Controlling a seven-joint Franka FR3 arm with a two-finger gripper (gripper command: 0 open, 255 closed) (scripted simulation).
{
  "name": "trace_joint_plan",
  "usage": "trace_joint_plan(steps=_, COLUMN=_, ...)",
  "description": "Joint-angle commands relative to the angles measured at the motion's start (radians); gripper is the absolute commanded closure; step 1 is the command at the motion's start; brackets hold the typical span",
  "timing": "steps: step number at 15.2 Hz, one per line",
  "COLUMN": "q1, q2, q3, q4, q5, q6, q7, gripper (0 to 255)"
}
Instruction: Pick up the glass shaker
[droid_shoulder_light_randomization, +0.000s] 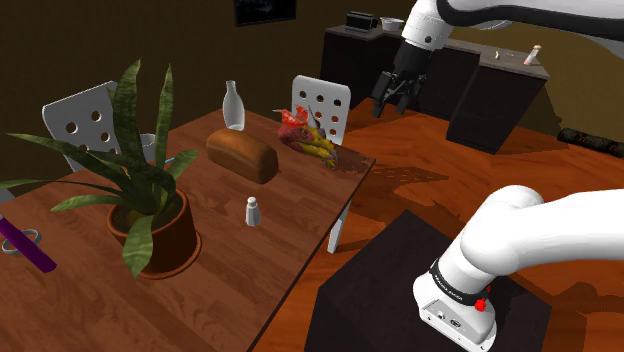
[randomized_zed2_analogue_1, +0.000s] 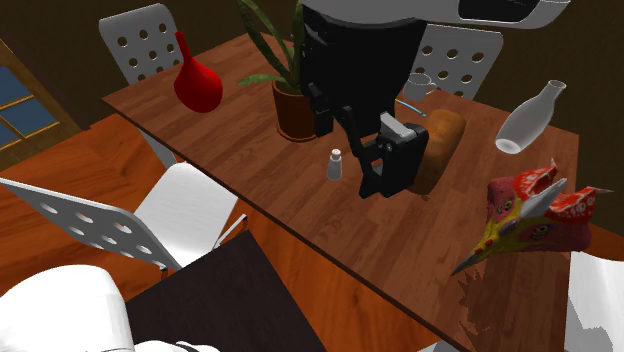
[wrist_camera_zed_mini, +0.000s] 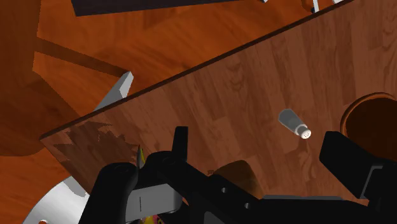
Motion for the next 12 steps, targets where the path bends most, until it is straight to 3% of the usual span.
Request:
trace_joint_plan(steps=1, q1=0.0, q2=0.0, q3=0.0, q4=0.0, q5=0.0, q6=0.0, q7=0.0, gripper=0)
trace_joint_plan(steps=12, q1=0.047, q2=0.232, q3=0.18, q4=-0.076, q5=0.032, q6=0.33, q7=0.157, gripper=0)
